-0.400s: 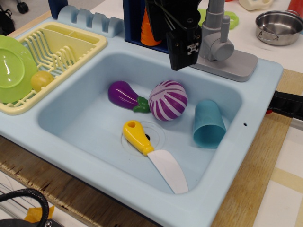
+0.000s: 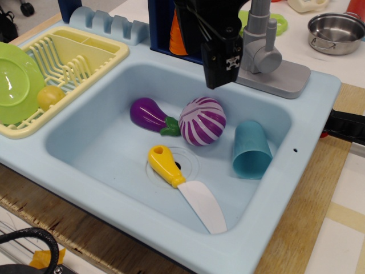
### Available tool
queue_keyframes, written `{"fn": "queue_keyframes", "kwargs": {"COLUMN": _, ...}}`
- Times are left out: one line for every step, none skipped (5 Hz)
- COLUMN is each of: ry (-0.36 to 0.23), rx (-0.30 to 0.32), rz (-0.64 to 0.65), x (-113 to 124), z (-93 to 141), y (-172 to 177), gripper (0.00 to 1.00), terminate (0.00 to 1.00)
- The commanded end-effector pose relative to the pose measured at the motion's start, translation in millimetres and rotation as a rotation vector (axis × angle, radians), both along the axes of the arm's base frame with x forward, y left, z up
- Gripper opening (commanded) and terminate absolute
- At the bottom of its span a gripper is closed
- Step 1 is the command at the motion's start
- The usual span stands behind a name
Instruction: Turn lever vertical to-front
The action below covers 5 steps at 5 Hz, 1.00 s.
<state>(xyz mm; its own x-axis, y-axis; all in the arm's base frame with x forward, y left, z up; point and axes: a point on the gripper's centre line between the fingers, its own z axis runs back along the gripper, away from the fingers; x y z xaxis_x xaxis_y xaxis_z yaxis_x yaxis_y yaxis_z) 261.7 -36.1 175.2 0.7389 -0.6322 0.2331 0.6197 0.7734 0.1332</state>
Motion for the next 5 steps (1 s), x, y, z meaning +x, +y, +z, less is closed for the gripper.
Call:
{"fn": "queue_keyframes", "kwargs": {"ry": -0.101, "rx": -0.014, "rz": -0.035, "x": 12.7, "z": 17.6, "y": -9.4, "gripper": 1.0, "terminate": 0.0}}
{"fn": "queue_keyframes", "kwargs": {"ry": -0.144, "rx": -0.012, "rz": -0.052, "x": 19.5, "z": 29.3, "y": -14.6, "gripper": 1.0, "terminate": 0.0}}
{"fn": "queue_keyframes", "kwargs": {"ry": -0.158, "rx": -0.012, "rz": -0.077, "x": 25.2, "z": 33.7, "y": -21.7, "gripper": 1.0, "terminate": 0.0}}
{"fn": "queue_keyframes", "kwargs": {"ry": -0.188, "rx": -0.019, "rz": -0.098, "x": 30.7, "z": 34.0, "y": -29.9, "gripper": 1.0, "terminate": 0.0}}
{"fn": "queue_keyframes", "kwargs": {"ry": -0.198, "rx": -0.029, "rz": -0.12, "x": 38.8, "z": 34.7, "y": -37.2, "gripper": 1.0, "terminate": 0.0}}
